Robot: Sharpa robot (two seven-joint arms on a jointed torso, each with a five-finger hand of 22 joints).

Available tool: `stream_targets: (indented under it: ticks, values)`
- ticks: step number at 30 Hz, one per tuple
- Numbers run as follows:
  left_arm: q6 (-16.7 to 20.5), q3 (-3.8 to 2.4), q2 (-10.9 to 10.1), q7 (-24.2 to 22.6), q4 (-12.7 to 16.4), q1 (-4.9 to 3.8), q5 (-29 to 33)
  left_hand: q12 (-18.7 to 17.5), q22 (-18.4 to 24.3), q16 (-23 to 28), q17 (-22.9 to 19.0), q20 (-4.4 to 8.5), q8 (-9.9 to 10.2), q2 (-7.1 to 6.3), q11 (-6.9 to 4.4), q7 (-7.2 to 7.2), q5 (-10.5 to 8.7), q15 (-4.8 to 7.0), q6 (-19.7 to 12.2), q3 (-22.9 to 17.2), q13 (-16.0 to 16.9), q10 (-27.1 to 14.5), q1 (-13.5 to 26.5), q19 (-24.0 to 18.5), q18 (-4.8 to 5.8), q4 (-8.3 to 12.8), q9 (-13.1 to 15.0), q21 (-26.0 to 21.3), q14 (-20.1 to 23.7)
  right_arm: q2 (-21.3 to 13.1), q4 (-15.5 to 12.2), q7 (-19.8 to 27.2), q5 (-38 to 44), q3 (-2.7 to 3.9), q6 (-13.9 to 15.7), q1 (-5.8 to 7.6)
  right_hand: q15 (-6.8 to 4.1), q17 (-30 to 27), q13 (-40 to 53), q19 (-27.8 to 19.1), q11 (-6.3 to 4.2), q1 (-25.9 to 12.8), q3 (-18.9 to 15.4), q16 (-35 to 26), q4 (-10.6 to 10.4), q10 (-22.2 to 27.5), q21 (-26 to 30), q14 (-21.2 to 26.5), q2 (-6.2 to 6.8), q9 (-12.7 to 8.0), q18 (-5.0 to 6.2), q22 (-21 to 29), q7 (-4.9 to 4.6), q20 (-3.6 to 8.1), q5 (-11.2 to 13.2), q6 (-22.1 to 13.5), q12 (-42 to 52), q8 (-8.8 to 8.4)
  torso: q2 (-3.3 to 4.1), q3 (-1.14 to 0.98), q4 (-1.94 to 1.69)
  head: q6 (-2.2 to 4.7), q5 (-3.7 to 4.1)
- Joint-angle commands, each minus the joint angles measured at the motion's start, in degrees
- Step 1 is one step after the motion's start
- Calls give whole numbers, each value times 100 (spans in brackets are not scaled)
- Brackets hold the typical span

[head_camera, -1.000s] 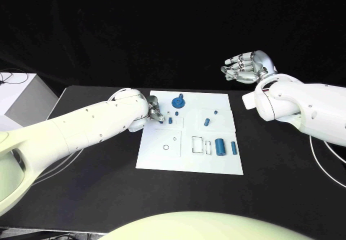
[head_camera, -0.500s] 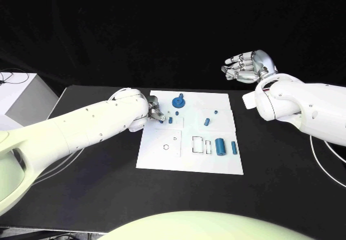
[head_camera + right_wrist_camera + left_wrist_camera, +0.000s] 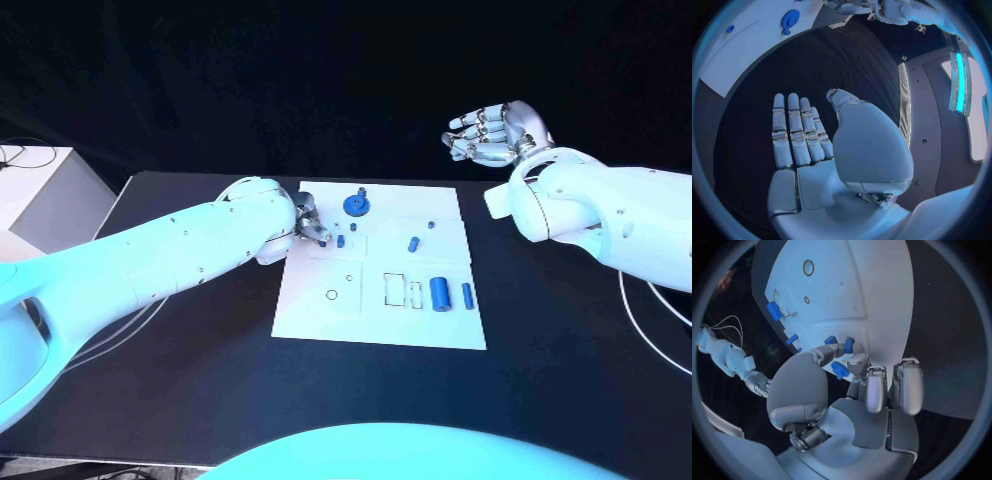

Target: Assemble the parts on the task board

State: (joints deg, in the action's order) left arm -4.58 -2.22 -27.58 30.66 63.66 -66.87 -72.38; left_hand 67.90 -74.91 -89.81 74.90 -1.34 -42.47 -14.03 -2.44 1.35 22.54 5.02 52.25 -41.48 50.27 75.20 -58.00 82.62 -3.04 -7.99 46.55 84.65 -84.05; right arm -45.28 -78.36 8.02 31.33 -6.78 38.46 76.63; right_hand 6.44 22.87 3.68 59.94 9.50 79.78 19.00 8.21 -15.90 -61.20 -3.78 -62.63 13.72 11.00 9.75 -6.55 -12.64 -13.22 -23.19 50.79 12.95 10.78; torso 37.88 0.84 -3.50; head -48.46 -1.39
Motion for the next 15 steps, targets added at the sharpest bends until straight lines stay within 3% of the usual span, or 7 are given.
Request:
stream_targets:
  ticks: [1, 6, 15]
  values:
    - [-123, 33, 31, -24, 11, 57, 137, 0, -380, -19, 1510, 9, 46, 2, 15, 19, -51, 22, 53, 444, -7, -39, 51, 18, 34, -172, -23, -6, -595, -2, -8, 55, 25, 2, -69, -1, 34, -9, -2, -47, -3, -68, 9, -32, 2, 30, -6, 1, -3, -7, 81, 12, -70, 4, -31, -13, -38, -32, 1, 1, 0, -2, 5]
    - [-105, 33, 35, -25, -4, 57, 134, -17, -371, -19, 1510, 7, 82, 17, 25, 33, -78, 15, 67, 962, -18, -63, -3, 14, 31, -405, -46, -17, -595, -4, -9, 56, 25, 2, -69, -1, 34, -9, -2, -47, -3, -68, 9, -32, 2, 30, -6, 1, -3, -7, 81, 12, -70, 4, -31, -13, -38, -32, 0, 1, -1, 1, 3]
    - [-92, 33, 33, -25, -20, 57, 111, -32, -366, -19, 1510, 5, 104, 13, 31, 39, -99, 11, 68, 1259, -36, -80, -49, 11, 29, -581, -58, -24, -595, -7, -8, 56, 25, 2, -74, -1, 35, -12, -2, -49, -2, -73, 9, -36, -1, 32, -6, 1, -6, -7, 81, 17, -71, 3, -37, -13, -39, -33, 1, -1, 1, 4, 3]
